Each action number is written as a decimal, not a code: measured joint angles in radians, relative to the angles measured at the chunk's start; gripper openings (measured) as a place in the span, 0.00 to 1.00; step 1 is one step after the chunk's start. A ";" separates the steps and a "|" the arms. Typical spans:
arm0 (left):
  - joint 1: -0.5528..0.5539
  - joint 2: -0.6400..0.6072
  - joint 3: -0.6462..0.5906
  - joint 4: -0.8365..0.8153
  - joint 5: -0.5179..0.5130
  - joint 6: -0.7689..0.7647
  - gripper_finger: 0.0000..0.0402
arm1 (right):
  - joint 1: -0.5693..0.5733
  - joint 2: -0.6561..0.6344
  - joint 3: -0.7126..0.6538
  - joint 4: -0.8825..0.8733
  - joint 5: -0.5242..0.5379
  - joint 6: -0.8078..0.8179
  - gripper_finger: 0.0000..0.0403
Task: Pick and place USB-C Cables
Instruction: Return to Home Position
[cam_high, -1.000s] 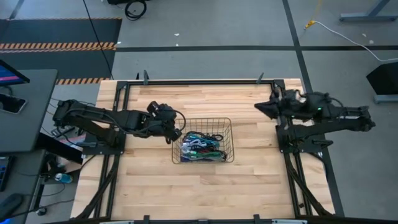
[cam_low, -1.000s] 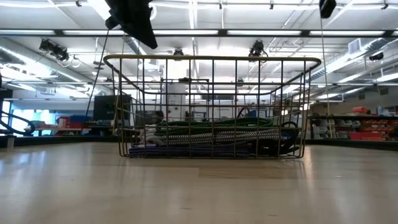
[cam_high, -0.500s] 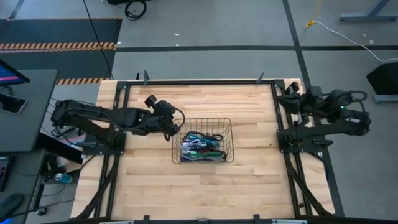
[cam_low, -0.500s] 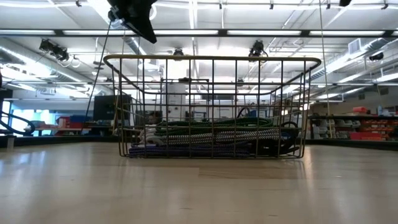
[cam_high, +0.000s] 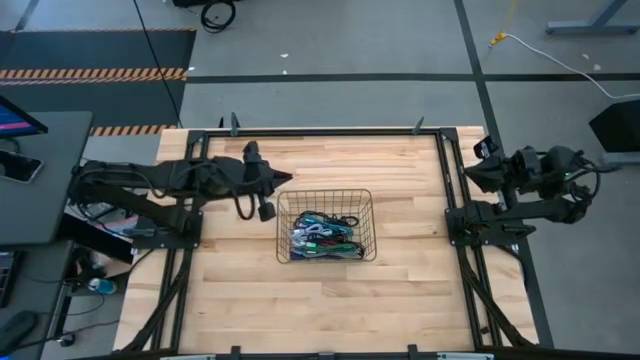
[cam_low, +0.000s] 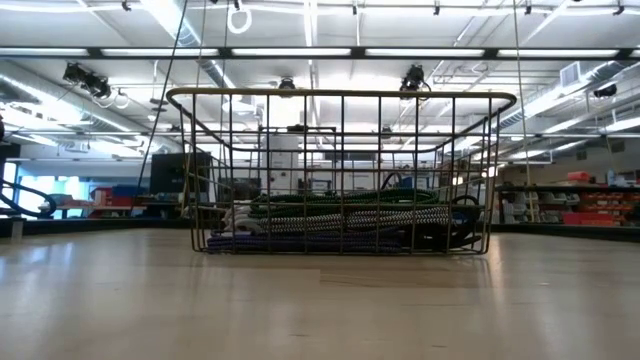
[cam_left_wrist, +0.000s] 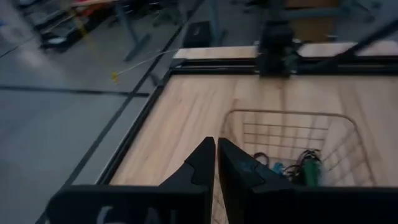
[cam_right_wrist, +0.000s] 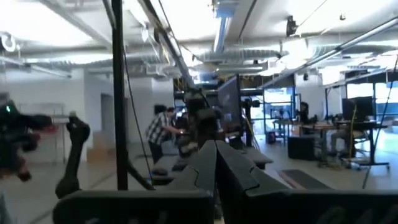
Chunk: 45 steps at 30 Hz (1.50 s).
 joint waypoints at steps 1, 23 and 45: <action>0.003 -0.004 0.000 0.002 0.028 0.019 0.06 | 0.000 -0.003 0.001 -0.020 -0.006 -0.021 0.03; 0.058 -0.381 -0.853 1.048 0.386 -0.037 0.07 | 0.000 -0.041 0.115 -0.427 -0.080 -0.043 0.03; 0.195 -0.434 -0.901 0.930 0.360 -0.047 0.06 | 0.000 -0.042 -0.067 -0.279 -0.025 0.013 0.01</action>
